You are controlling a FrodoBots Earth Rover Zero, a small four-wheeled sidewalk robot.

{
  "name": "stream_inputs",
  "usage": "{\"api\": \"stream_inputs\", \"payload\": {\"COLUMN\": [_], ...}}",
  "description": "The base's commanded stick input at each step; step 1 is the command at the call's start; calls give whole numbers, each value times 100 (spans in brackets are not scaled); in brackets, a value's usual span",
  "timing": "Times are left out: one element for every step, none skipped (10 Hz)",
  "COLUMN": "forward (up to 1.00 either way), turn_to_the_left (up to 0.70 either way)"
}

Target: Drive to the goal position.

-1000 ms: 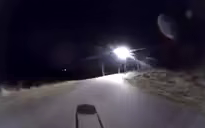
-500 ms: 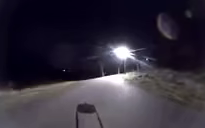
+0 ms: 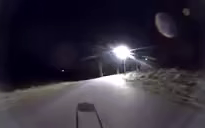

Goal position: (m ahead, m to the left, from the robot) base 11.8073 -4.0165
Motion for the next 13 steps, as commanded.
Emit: {"api": "stream_inputs", "payload": {"forward": [100, 100, 100, 100, 100, 100, 100, 100, 100, 100, 100, 100, 100], "turn_to_the_left": [-2, -2, -2, -2, -2, -2, -2, -2, 0, -2, 0, 0, 0]}}
